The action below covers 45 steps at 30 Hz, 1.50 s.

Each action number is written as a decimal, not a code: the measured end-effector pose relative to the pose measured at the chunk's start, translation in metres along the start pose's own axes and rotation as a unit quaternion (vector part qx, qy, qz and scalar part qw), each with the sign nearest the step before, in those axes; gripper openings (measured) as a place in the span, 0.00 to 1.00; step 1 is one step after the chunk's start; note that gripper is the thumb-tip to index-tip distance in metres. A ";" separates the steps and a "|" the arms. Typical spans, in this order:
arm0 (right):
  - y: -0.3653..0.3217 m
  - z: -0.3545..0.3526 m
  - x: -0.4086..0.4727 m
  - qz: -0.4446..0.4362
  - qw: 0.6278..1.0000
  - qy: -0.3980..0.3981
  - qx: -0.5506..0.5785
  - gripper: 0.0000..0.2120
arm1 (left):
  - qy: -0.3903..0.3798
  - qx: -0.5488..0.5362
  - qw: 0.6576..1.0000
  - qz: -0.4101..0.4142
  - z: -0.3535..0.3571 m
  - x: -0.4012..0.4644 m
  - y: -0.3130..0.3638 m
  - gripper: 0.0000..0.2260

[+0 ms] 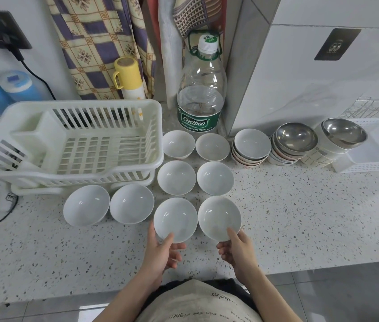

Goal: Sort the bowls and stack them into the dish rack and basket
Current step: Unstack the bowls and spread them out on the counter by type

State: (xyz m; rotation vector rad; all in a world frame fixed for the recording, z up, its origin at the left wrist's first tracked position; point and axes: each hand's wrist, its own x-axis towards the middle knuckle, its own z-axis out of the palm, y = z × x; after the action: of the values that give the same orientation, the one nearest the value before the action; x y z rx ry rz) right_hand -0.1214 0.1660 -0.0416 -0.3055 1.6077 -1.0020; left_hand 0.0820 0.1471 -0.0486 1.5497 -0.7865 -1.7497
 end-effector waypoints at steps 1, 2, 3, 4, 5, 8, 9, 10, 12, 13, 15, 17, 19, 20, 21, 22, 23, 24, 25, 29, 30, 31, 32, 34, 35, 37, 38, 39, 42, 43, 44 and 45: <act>0.000 0.000 0.000 0.002 1.000 -0.001 0.005 0.06 | -0.002 -0.001 1.000 -0.002 0.000 0.000 0.000 0.23; 0.000 0.000 -0.001 0.003 1.000 -0.002 0.009 0.06 | -0.004 -0.002 1.000 -0.004 -0.001 0.000 0.000 0.23; 0.000 0.001 -0.001 0.003 1.000 -0.002 0.012 0.06 | -0.005 -0.002 1.000 -0.006 -0.001 -0.001 0.000 0.24; 0.000 0.001 -0.002 0.003 1.000 -0.001 0.014 0.06 | -0.006 -0.002 1.000 -0.008 -0.001 -0.001 0.001 0.24; 0.000 0.001 -0.002 0.003 1.000 -0.001 0.015 0.06 | -0.007 -0.002 1.000 -0.010 -0.002 -0.001 0.001 0.23; 0.002 0.003 -0.004 0.007 1.000 0.007 0.016 0.06 | -0.009 -0.010 1.000 -0.017 -0.003 -0.002 0.001 0.24; 0.002 0.004 -0.005 0.009 1.000 0.009 0.016 0.06 | -0.011 -0.011 1.000 -0.019 -0.003 -0.002 0.002 0.24; 0.002 0.004 -0.005 0.011 1.000 0.010 0.016 0.07 | -0.013 -0.010 1.000 -0.020 -0.003 -0.002 0.002 0.24; 0.003 0.005 -0.007 0.012 1.000 0.010 0.020 0.07 | -0.015 -0.008 1.000 -0.026 -0.004 -0.003 0.002 0.25; 0.004 0.004 -0.008 0.012 1.000 0.011 0.023 0.07 | -0.016 -0.010 0.999 -0.032 -0.005 -0.003 0.001 0.24; 0.005 0.004 -0.011 0.013 0.999 0.016 0.027 0.08 | -0.019 -0.015 0.999 -0.045 -0.007 -0.004 -0.001 0.23; 0.006 0.003 -0.014 0.010 0.999 0.025 0.034 0.10 | -0.017 -0.018 0.998 -0.058 -0.010 -0.005 -0.002 0.23; 0.007 0.003 -0.016 0.008 0.998 0.038 0.041 0.12 | -0.009 -0.021 0.997 -0.072 -0.013 -0.007 -0.003 0.22; 0.008 0.003 -0.017 0.007 0.998 0.045 0.043 0.12 | -0.005 -0.022 0.996 -0.082 -0.014 -0.009 -0.003 0.21; 0.009 0.002 -0.018 0.005 0.998 0.052 0.044 0.13 | -0.001 -0.022 0.996 -0.092 -0.015 -0.011 -0.003 0.19; 0.010 0.002 -0.019 0.003 0.997 0.058 0.045 0.13 | 0.002 -0.015 0.995 -0.103 -0.016 -0.013 -0.003 0.16; 0.010 0.001 -0.020 0.001 0.997 0.064 0.046 0.13 | 0.003 0.000 0.993 -0.116 -0.017 -0.016 -0.002 0.13; 0.011 0.000 -0.021 -0.001 0.996 0.070 0.048 0.13 | -0.001 0.022 0.991 -0.133 -0.019 -0.019 -0.001 0.10; 0.012 -0.001 -0.022 -0.003 0.996 0.077 0.049 0.13 | -0.010 0.048 0.987 -0.151 -0.020 -0.021 0.000 0.10; 0.011 -0.009 -0.023 -0.010 0.992 0.109 0.064 0.13 | -0.071 0.149 0.964 -0.209 -0.017 -0.030 0.005 0.13; 0.010 -0.013 -0.022 -0.012 0.990 0.118 0.071 0.13 | -0.082 0.163 0.960 -0.212 -0.014 -0.032 0.007 0.13; 0.008 -0.016 -0.022 -0.014 0.989 0.126 0.079 0.12 | -0.092 0.171 0.958 -0.211 -0.009 -0.033 0.010 0.13; 0.005 -0.020 -0.020 -0.017 0.987 0.133 0.087 0.12 | -0.102 0.176 0.957 -0.207 -0.003 -0.032 0.014 0.13; -0.003 -0.027 -0.015 -0.021 0.983 0.147 0.104 0.12 | -0.119 0.175 0.958 -0.195 0.008 -0.031 0.023 0.13; -0.008 -0.031 -0.011 -0.023 0.982 0.151 0.113 0.12 | -0.125 0.171 0.959 -0.187 0.016 -0.030 0.028 0.13; -0.019 -0.040 0.000 -0.028 0.981 0.151 0.122 0.12 | -0.128 0.163 0.965 -0.164 0.032 -0.026 0.038 0.13; -0.025 -0.044 0.006 -0.032 0.981 0.147 0.125 0.11 | -0.129 0.158 0.968 -0.147 0.042 -0.024 0.043 0.12; -0.032 -0.050 0.012 -0.036 0.982 0.141 0.125 0.11 | -0.129 0.153 0.971 -0.129 0.053 -0.020 0.049 0.12; -0.056 -0.068 0.032 -0.043 0.987 0.110 0.112 0.09 | -0.107 0.128 0.983 -0.078 0.093 0.000 0.066 0.10; -0.065 -0.075 0.039 -0.044 0.988 0.100 0.109 0.09 | -0.097 0.122 0.986 -0.065 0.109 0.009 0.072 0.10; -0.074 -0.083 0.046 -0.045 0.990 0.087 0.104 0.09 | -0.089 0.117 0.988 -0.051 0.127 0.019 0.078 0.11; -0.084 -0.089 0.054 -0.046 0.992 0.073 0.096 0.08 | -0.078 0.113 0.990 -0.038 0.144 0.031 0.084 0.12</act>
State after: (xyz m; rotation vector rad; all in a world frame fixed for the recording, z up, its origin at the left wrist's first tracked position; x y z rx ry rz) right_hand -0.2446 0.1182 -0.0182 -0.1798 1.6241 -1.2651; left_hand -0.0556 0.0737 0.0168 1.6204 -1.0474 -1.9084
